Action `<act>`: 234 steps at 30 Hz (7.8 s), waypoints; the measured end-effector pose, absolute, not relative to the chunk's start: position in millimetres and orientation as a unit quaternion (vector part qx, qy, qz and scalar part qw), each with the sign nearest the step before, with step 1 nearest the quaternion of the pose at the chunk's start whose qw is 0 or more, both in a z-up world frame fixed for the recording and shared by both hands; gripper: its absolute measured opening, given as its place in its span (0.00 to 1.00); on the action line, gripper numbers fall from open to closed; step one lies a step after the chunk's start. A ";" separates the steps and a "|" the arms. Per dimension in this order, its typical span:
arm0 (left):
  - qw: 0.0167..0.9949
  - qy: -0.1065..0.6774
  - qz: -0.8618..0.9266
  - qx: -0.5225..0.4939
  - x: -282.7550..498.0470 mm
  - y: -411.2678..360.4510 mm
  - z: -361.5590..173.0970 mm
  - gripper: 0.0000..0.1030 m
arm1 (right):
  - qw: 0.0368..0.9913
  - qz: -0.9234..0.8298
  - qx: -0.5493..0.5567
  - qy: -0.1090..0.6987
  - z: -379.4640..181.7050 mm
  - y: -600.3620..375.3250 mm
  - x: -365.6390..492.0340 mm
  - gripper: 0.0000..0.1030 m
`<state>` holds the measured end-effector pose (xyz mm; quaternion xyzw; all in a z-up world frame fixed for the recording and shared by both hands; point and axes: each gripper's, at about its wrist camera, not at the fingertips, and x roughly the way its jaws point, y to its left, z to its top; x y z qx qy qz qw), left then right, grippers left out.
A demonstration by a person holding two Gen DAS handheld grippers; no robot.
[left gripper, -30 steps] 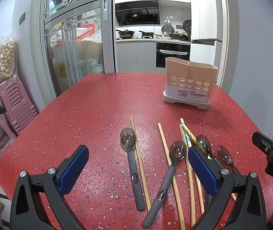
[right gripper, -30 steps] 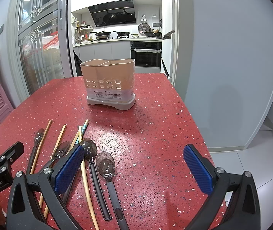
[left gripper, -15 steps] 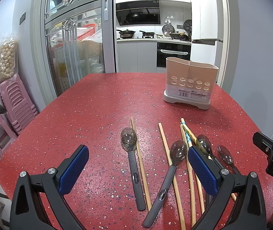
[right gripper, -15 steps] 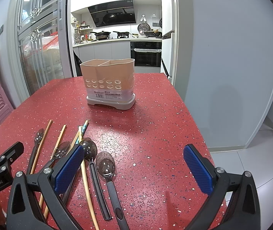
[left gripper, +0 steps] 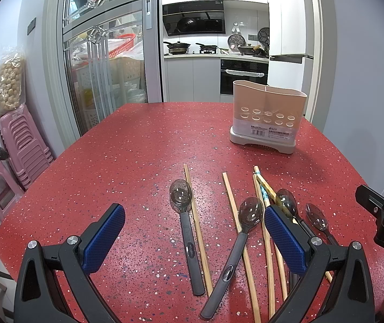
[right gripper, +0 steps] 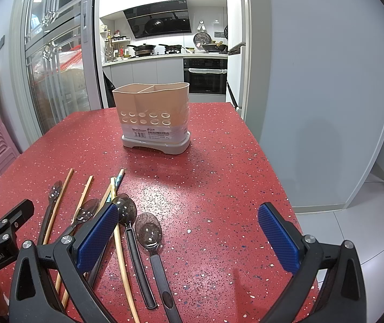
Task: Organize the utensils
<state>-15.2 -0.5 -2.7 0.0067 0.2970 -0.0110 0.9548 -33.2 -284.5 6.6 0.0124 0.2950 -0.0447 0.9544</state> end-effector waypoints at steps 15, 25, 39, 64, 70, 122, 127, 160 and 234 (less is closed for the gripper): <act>0.954 0.299 -0.010 0.005 -15.1 0.9 -2.0 1.00 | 0.954 -0.045 0.013 0.295 6.8 -284.2 -33.5 1.00; 0.952 0.307 -0.005 0.005 -11.4 1.1 -5.4 1.00 | 0.954 -0.042 0.015 0.298 6.3 -283.6 -33.7 1.00; 0.925 0.379 0.009 0.000 20.9 25.1 -28.2 1.00 | 0.933 -0.008 0.025 0.360 -6.2 -295.3 -8.7 1.00; 0.881 0.468 0.034 -0.060 61.1 60.5 -71.6 1.00 | 0.856 0.018 -0.013 0.517 -59.6 -294.0 22.3 0.84; 0.879 0.472 0.032 -0.063 74.0 65.0 -70.9 1.00 | 0.856 0.014 -0.018 0.517 -59.8 -299.5 26.8 0.83; 0.913 0.381 -0.120 -0.086 119.7 9.8 43.6 0.36 | 0.880 0.155 0.108 0.435 45.0 -331.1 61.8 0.12; 0.929 0.336 -0.125 -0.091 149.9 -0.1 88.0 0.36 | 0.899 0.154 0.106 0.396 77.3 -337.0 93.1 0.12; 0.961 0.218 -0.160 -0.057 323.8 -105.6 78.8 0.36 | 0.961 0.132 0.072 0.234 71.8 -310.3 268.1 0.12; 0.883 0.469 -0.001 -0.008 95.6 3.0 -55.0 1.00 | 0.849 0.101 0.047 0.516 -40.7 -294.6 65.0 1.00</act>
